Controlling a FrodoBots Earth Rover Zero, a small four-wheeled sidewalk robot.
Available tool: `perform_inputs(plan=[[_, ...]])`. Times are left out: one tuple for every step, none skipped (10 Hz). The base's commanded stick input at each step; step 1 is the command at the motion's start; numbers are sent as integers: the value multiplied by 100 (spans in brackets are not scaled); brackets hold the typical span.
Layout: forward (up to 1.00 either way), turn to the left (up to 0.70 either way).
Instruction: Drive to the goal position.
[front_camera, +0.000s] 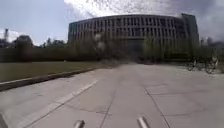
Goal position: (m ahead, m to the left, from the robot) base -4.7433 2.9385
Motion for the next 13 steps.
perform_inputs(plan=[[70,0],[70,0],[70,0],[70,0],[70,0],[70,0],[70,0],[70,0],[70,0],[70,0],[70,0],[70,0],[70,0]])
